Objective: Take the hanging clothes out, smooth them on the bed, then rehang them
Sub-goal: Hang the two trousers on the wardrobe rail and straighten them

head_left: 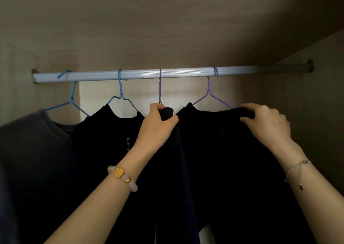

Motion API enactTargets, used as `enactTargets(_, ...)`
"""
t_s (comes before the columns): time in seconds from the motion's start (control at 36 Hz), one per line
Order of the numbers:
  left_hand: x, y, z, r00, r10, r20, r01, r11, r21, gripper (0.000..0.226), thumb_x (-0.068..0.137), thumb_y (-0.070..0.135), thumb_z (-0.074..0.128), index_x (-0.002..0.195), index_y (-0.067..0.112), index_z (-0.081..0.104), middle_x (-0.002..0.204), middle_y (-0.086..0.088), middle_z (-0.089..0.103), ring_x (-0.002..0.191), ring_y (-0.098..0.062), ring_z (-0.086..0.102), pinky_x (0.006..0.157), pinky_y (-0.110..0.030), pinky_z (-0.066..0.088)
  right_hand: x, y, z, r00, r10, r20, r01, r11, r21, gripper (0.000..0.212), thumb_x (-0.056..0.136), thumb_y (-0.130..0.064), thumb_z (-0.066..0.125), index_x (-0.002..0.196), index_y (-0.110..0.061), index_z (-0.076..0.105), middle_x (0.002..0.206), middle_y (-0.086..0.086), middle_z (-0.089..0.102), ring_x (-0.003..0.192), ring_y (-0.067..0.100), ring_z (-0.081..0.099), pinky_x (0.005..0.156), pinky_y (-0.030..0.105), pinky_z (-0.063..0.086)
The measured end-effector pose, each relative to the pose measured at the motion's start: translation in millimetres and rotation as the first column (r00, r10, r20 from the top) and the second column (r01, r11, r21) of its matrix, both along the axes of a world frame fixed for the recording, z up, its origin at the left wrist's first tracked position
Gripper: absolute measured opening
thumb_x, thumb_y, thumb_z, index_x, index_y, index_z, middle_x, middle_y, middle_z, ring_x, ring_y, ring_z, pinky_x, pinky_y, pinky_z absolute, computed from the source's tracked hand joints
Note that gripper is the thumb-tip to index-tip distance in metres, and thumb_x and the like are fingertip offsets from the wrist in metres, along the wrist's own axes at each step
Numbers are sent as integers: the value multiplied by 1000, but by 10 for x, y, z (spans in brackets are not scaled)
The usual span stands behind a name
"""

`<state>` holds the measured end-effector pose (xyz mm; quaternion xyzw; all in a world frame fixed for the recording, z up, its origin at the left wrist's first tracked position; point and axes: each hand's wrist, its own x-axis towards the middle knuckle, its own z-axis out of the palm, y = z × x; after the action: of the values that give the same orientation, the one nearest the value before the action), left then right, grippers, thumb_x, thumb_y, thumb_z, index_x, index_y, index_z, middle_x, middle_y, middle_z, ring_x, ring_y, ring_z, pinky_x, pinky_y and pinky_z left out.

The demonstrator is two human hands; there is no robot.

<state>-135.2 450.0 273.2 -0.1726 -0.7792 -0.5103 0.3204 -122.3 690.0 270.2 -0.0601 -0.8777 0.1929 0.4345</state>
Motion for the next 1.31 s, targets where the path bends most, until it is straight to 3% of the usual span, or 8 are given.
enactTargets(0.14, 147, -172, -69, 1000, 3, 5, -3, 997, -78, 48, 90, 36, 54, 132, 22, 38, 122, -1, 56, 107, -18, 57, 86, -27, 45, 86, -53, -3, 999, 4, 41, -5, 1000, 10, 42, 93, -30, 51, 135, -36, 45, 121, 15, 61, 108, 41, 57, 81, 42, 48)
enactTargets(0.25, 292, -398, -124, 997, 62, -46, -71, 974, -214, 55, 90, 40, 53, 139, 20, 37, 137, 1, 49, 122, -17, 50, 101, -31, 42, 176, -174, -1, 999, -4, 49, 4, 1000, 2, 44, 93, -27, 50, 136, -36, 43, 123, 17, 60, 109, 44, 56, 86, 47, 47)
enactTargets(0.42, 519, -744, -201, 1000, 1, -3, -2, 921, -389, 50, 91, 37, 54, 137, 20, 43, 138, 5, 48, 121, -13, 51, 101, -27, 42, 310, -385, -70, 999, -42, -1, 42, 998, -52, 44, 90, -17, 50, 132, -30, 49, 121, 20, 61, 108, 46, 55, 89, 49, 44)
enactTargets(0.69, 649, -1122, -425, 994, -103, -40, 86, 950, -301, 27, 91, 25, 56, 118, 20, 56, 115, 7, 60, 96, -5, 58, 79, -11, 43, 627, -719, -163, 970, -84, -230, 86, 996, -2, 37, 87, -8, 51, 123, -12, 58, 125, 17, 57, 111, 40, 52, 88, 47, 45)
enactTargets(0.81, 654, -1035, -469, 991, -125, -42, 110, 959, -260, 30, 91, 27, 55, 120, 19, 54, 116, 7, 60, 96, -4, 58, 78, -10, 43, 690, -668, -55, 992, -71, -104, 68, 997, -30, 43, 90, -14, 52, 133, -15, 49, 133, 15, 49, 116, 39, 49, 92, 48, 43)
enactTargets(1.03, 472, -656, 46, 992, 45, -117, -63, 985, -160, 58, 90, 40, 53, 138, 13, 36, 142, -3, 39, 126, -22, 44, 103, -39, 41, 537, -385, 102, 982, 36, 187, -3, 984, -178, 57, 89, -29, 58, 141, -18, 37, 130, 15, 56, 116, 36, 54, 95, 40, 44)
enactTargets(1.14, 269, -564, 219, 998, 17, 58, -6, 980, -198, 70, 85, 35, 61, 142, 9, 30, 143, -8, 36, 125, -26, 45, 92, -31, 41, 407, -229, 105, 985, 43, 166, -16, 987, -160, 51, 89, -33, 58, 137, -18, 45, 132, 12, 56, 119, 34, 53, 98, 40, 44)
enactTargets(1.31, 109, -542, 183, 959, -112, 261, 134, 989, -65, 43, 82, 9, 62, 123, 10, 47, 107, -8, 59, 87, -19, 57, 67, -26, 48, 248, -64, -1, 995, 19, 99, -15, 999, -46, 45, 95, -41, 45, 133, -17, 46, 124, 15, 61, 113, 38, 57, 92, 43, 47)
